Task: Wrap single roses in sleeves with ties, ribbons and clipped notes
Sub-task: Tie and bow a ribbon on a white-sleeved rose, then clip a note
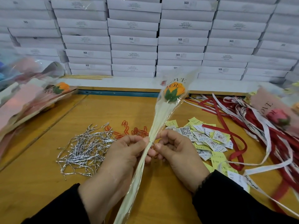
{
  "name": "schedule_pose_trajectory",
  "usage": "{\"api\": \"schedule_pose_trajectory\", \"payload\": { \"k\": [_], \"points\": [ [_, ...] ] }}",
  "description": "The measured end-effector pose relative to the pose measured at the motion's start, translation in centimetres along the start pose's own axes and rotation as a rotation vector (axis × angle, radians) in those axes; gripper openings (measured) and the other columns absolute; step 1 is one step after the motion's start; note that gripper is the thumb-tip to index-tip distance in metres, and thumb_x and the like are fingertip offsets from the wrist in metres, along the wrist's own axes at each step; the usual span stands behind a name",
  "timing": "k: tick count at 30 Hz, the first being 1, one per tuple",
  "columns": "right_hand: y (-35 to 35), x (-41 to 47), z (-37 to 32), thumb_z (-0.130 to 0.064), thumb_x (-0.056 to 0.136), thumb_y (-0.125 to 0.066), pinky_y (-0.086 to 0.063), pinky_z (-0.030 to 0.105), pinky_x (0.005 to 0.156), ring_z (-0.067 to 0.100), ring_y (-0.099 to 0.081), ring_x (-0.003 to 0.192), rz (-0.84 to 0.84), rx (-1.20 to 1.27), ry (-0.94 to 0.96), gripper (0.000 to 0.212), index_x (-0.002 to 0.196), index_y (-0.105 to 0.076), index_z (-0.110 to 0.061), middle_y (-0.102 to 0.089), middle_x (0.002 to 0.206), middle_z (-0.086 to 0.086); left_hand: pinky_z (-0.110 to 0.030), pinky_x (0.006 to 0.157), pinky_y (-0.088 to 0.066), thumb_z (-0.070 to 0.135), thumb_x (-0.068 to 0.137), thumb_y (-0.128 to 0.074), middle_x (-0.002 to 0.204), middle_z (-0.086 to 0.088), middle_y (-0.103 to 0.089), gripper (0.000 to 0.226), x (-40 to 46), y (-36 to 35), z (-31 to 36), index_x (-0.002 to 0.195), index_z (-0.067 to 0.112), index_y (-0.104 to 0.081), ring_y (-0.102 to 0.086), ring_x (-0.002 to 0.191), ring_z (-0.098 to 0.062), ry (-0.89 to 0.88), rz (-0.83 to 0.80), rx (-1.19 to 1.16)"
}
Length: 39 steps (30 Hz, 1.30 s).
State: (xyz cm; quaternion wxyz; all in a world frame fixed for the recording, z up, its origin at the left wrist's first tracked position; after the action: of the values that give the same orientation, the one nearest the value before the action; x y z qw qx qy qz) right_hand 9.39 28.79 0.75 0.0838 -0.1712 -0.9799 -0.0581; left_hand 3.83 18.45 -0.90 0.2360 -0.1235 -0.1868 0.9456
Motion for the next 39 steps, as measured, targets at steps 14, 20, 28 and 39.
{"api": "schedule_pose_trajectory", "payload": {
  "k": [14, 20, 28, 39],
  "points": [
    [0.06, -0.02, -0.01, 0.008, 0.085, -0.057, -0.046, 0.015, 0.055, 0.003, -0.052, 0.050, 0.005, -0.010, 0.016, 0.025, 0.082, -0.061, -0.016, -0.052, 0.063, -0.002, -0.017, 0.039, -0.045, 0.006, 0.081, -0.062, 0.048, -0.011, -0.059, 0.009, -0.17, 0.11, -0.37, 0.085, -0.002, -0.064, -0.051, 0.037, -0.012, -0.018, 0.008, 0.043],
    [0.17, 0.00, 0.05, 0.007, 0.085, -0.057, -0.044, 0.015, 0.054, 0.003, -0.052, 0.051, 0.017, -0.017, 0.016, 0.022, 0.082, -0.061, -0.015, -0.052, 0.065, -0.001, -0.017, 0.039, -0.045, 0.011, 0.071, -0.067, 0.050, -0.011, -0.060, 0.023, -0.11, 0.27, -0.30, 0.092, 0.003, -0.062, -0.052, 0.038, -0.013, -0.029, 0.029, 0.047],
    [0.16, -0.06, 0.02, 0.006, 0.085, -0.058, -0.044, 0.014, 0.054, 0.003, -0.051, 0.050, 0.023, -0.019, 0.014, 0.025, 0.079, -0.061, -0.018, -0.052, 0.065, -0.002, -0.015, 0.038, -0.043, 0.010, 0.078, -0.066, 0.048, -0.010, -0.059, 0.013, -0.16, 0.37, -0.35, 0.080, -0.003, -0.063, -0.050, 0.037, -0.011, -0.034, 0.042, 0.083],
    [0.26, 0.09, 0.16, 0.003, 0.086, -0.058, -0.046, 0.016, 0.056, 0.004, -0.054, 0.053, 0.041, -0.043, -0.002, 0.016, 0.078, -0.061, -0.011, -0.058, 0.068, 0.001, -0.017, 0.036, -0.040, 0.008, 0.089, -0.055, 0.047, -0.009, -0.055, 0.013, -0.14, 0.07, -0.50, 0.082, 0.000, -0.061, -0.045, 0.036, -0.012, -0.013, -0.008, 0.148]
  ]
}}
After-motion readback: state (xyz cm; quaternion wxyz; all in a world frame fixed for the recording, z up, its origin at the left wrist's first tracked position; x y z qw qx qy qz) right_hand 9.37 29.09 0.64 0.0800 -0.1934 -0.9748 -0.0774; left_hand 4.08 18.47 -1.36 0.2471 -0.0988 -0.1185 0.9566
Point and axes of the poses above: each hand's wrist, its own x-axis towards the middle knuckle, its own y-axis out of the back of the hand, z = x × y, the point moved 7 cm from there along x, towards the middle knuckle
